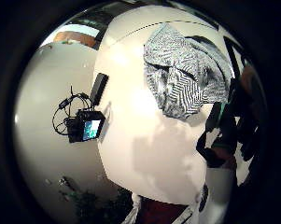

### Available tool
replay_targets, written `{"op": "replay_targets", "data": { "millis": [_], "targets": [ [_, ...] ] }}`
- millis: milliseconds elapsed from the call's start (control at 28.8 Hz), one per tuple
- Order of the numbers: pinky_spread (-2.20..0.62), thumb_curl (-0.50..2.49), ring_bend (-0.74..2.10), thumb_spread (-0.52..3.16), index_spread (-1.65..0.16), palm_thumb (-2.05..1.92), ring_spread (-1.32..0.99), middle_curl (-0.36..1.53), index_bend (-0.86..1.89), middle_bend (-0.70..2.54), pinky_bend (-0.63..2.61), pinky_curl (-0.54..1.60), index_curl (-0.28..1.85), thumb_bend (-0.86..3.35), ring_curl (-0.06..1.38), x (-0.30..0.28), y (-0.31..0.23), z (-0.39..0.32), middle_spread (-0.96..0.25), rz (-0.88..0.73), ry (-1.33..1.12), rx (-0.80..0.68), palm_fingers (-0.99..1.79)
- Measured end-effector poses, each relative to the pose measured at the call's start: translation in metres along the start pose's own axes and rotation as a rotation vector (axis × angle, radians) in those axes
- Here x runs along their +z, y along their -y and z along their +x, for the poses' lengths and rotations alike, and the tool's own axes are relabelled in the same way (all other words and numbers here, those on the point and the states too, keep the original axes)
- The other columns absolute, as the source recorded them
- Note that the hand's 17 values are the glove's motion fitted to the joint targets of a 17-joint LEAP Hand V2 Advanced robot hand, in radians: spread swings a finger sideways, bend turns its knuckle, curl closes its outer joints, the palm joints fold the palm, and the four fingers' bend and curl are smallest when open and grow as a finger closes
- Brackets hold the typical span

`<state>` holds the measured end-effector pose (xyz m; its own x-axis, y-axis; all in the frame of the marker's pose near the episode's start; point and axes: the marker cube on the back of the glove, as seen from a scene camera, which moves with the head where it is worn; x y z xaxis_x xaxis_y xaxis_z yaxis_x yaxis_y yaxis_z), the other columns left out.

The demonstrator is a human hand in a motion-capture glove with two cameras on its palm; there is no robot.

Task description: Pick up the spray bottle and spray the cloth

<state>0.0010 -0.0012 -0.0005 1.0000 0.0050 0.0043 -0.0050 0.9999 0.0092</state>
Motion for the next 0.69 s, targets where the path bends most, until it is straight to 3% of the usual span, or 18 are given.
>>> {"op": "replay_targets", "data": {
  "millis": [278, 695],
  "targets": [
    [-0.18, 0.26, 0.78, 0.42, -0.16, 0.85, -0.13, 0.24, 0.17, 0.54, 0.9, 0.3, 0.15, 0.46, 0.29, 0.003, 0.0, 0.003, -0.09, -0.014, -0.003, 0.012, 1.37],
    [-0.21, 0.36, 0.82, 0.58, -0.2, 0.91, -0.14, 0.35, 0.18, 0.6, 0.94, 0.41, 0.26, 0.35, 0.4, 0.001, -0.013, 0.016, -0.11, -0.047, 0.095, -0.002, 1.22]
  ]
}}
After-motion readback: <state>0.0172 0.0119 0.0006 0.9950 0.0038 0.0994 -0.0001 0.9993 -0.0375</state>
